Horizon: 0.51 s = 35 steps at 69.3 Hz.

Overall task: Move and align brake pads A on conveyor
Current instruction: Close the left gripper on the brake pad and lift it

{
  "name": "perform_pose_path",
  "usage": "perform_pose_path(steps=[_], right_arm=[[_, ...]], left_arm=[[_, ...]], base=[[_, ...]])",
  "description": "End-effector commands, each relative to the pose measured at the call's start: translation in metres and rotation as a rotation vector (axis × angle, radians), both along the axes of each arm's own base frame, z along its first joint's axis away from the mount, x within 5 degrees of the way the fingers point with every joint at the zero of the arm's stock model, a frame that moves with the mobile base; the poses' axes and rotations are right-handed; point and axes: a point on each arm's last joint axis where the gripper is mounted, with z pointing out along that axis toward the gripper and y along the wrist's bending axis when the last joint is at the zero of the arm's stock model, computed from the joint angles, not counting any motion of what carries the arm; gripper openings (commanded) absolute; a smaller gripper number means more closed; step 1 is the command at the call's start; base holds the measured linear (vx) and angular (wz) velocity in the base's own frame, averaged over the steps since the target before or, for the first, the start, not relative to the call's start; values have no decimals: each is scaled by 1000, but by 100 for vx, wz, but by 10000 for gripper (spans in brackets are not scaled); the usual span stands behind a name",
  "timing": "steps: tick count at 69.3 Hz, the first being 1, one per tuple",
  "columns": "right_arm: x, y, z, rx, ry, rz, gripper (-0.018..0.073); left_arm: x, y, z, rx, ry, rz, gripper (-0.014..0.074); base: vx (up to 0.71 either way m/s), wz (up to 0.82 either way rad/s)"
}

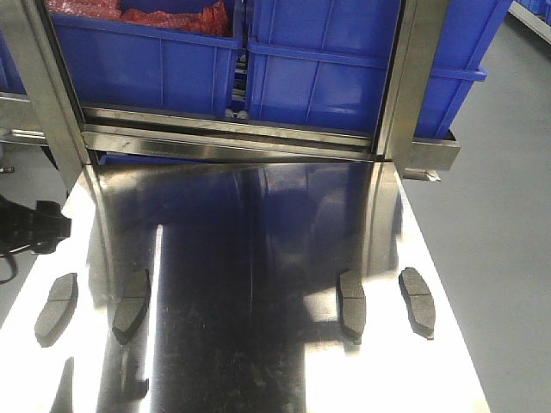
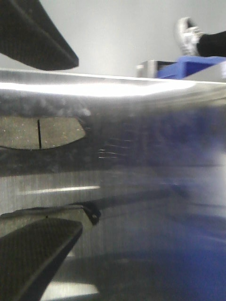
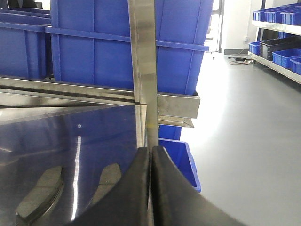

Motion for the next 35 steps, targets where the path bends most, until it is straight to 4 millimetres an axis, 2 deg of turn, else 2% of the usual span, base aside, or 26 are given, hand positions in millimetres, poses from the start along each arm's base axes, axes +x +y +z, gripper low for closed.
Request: perform_pose_path(steps=[1,12,35], right_arm=[[0,0,0,-13,-69,-3,-10],[0,0,0,-13,-69,-3,-10],[0,0,0,-13,-69,-3,-10]], left_arm=[[16,0,6,-15,-30,48,594],[31,5,-14,36,40,99,594],[44,4,-56,37,180,108,594]], base=[[0,0],[0,0],[0,0]])
